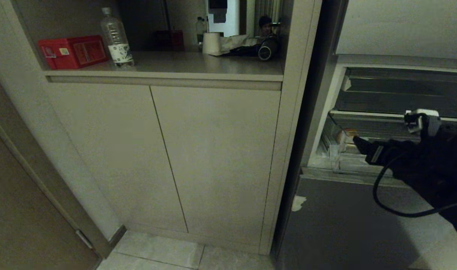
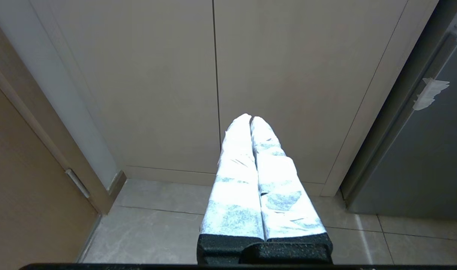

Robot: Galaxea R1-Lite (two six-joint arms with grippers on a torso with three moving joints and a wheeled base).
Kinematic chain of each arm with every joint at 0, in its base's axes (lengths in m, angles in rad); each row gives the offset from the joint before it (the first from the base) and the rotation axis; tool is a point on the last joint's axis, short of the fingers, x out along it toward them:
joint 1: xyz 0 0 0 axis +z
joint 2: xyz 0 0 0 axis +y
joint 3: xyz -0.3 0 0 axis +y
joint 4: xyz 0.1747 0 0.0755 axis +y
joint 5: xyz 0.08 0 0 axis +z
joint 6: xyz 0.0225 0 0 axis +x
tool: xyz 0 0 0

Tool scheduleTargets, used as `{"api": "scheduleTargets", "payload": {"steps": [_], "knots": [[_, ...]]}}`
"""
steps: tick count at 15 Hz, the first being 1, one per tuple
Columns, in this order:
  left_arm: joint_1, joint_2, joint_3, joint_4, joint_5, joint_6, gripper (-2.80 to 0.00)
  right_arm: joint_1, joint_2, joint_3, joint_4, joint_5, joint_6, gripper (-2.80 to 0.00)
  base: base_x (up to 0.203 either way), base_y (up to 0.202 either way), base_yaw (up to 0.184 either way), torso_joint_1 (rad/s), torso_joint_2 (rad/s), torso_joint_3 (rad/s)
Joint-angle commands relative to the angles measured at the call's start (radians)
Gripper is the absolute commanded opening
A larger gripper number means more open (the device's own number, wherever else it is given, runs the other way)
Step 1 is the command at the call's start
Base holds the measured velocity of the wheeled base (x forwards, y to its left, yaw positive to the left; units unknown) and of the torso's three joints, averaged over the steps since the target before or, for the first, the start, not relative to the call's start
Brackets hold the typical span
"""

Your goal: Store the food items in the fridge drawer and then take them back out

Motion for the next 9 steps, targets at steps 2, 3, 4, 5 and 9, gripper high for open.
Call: {"api": "scheduleTargets", "payload": {"steps": [2,3,4,5,9], "knots": [[0.000,0.001,0.000,0.000,0.000,0.000,-2.80,-0.070,-0.036,-0.210,0.266,0.024,-0.002,0.00,0.000,0.000,0.000,0.000,0.00,0.000],[0.000,0.001,0.000,0.000,0.000,0.000,-2.80,-0.086,-0.027,-0.262,0.323,0.043,-0.003,0.00,0.000,0.000,0.000,0.000,0.00,0.000],[0.000,0.001,0.000,0.000,0.000,0.000,-2.80,-0.101,0.002,-0.312,0.362,0.052,-0.003,0.00,0.000,0.000,0.000,0.000,0.00,0.000],[0.000,0.001,0.000,0.000,0.000,0.000,-2.80,-0.122,0.041,-0.359,0.393,0.056,-0.004,0.00,0.000,0.000,0.000,0.000,0.00,0.000],[0.000,0.001,0.000,0.000,0.000,0.000,-2.80,-0.194,0.209,-0.502,0.438,0.086,-0.023,0.00,0.000,0.000,0.000,0.000,0.00,0.000]]}}
